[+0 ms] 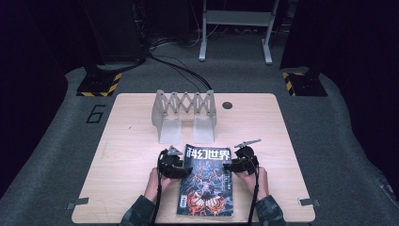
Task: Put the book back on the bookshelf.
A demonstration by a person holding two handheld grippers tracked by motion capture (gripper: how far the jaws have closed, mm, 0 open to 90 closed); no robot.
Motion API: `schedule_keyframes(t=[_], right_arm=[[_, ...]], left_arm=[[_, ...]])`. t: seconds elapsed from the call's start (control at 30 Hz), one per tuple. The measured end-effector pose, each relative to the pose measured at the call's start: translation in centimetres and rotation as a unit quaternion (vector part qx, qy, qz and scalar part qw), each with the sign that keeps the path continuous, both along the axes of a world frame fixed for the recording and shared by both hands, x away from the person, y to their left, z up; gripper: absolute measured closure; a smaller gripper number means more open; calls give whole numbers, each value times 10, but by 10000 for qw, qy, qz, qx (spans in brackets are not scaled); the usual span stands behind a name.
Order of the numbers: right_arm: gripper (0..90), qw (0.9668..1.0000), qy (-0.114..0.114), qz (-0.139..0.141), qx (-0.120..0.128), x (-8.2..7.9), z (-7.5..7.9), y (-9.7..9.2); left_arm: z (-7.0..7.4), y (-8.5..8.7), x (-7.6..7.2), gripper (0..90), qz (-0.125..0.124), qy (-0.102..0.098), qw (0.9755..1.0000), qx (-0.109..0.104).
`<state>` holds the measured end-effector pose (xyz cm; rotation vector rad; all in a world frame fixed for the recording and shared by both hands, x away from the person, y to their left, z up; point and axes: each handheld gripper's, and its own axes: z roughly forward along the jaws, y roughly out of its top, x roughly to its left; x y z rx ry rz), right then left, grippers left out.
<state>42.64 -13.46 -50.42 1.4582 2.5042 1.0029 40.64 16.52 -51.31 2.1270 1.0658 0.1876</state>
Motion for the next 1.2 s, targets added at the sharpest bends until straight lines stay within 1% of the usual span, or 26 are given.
schedule_keyframes(t=[0.07, 0.13, 0.17, 0.2, 0.23, 0.3, 0.33, 0.37, 0.4, 0.43, 0.5, 0.57, 0.6, 0.63, 0.67, 0.73, 0.83, 0.9, 0.93, 0.97, 1.0, 1.03, 1.07, 1.13, 1.17, 1.2], right_arm=[[490, 9999, -64, 23, -82, -1, 0, 2], [495, 9999, -74, 22, -78, -1, 0, 3], [497, 9999, -117, 58, -96, -1, 0, 3], [499, 9999, -135, 61, -84, -1, -1, 4], [500, 9998, -149, 82, -82, 0, -1, 4], [501, 9998, -145, 97, -68, 0, -1, 4], [504, 9997, -205, 135, -74, 1, -1, 3], [504, 9997, -205, 135, -74, 1, -1, 3], [505, 9997, -193, 127, -65, 1, -1, 4], [506, 9996, -221, 178, -71, 2, -2, 4], [507, 9994, -247, 224, -75, 3, -2, 4], [508, 9993, -272, 243, -46, 5, -2, 4], [508, 9995, -219, 239, -42, 5, -2, 4], [508, 9994, -219, 254, -30, 5, -2, 4], [508, 9997, -185, 185, -10, 5, -2, 5], [510, 9992, -309, 268, 43, 7, -4, 4], [513, 9994, -237, 243, 109, 8, -4, 4], [514, 9992, -284, 256, 107, 9, -4, 4], [513, 9992, -288, 251, 116, 9, -4, 5], [513, 9992, -288, 251, 116, 9, -4, 5], [513, 9991, -323, 260, 124, 10, -5, 6], [513, 9991, -323, 260, 124, 10, -5, 6], [514, 9990, -346, 269, 125, 11, -5, 5], [519, 9989, -336, 244, 227, 12, -6, 7], [519, 9989, -336, 244, 227, 12, -6, 7], [520, 9988, -336, 254, 243, 12, -6, 8]], left_arm=[[-1, 2, 1, 448, -43, 3, 10000, -59], [-1, 6, 4, 444, -119, 76, 9997, -220], [-2, 7, 6, 440, -142, 66, 9995, -266], [-2, 8, 6, 418, -170, 117, 9994, -282], [-2, 7, 7, 410, -127, 130, 9993, -339], [-1, 6, 10, 402, -209, 121, 9994, -257], [-1, 6, 12, 389, -208, 139, 9994, -246], [-1, 5, 13, 389, -164, 152, 9993, -284], [-1, 5, 15, 386, -226, 136, 9994, -210], [0, 4, 16, 368, -235, 178, 9994, -190], [2, 2, 20, 366, -278, 165, 9995, -48], [3, 1, 23, 356, -284, 173, 9994, 0], [3, 1, 25, 356, -317, 194, 9993, 2], [3, 1, 26, 356, -318, 132, 9994, 29], [2, 1, 27, 354, -322, 134, 9994, 55], [2, 2, 29, 352, -318, 116, 9994, 12], [2, 3, 29, 353, -318, 127, 9994, -4], [1, 4, 30, 368, -305, 143, 9994, -86], [1, 4, 31, 400, -299, 176, 9993, -103], [2, 4, 31, 400, -275, 228, 9992, -185], [3, 4, 32, 456, -294, 212, 9991, -227], [4, 3, 31, 456, -264, 229, 9989, -318], [6, 2, 32, 485, -389, 230, 9984, -337], [8, 0, 31, 559, -484, 199, 9979, -380], [8, -3, 30, 559, -498, 265, 9974, -451], [8, -6, 31, 565, -549, 208, 9976, -361]])
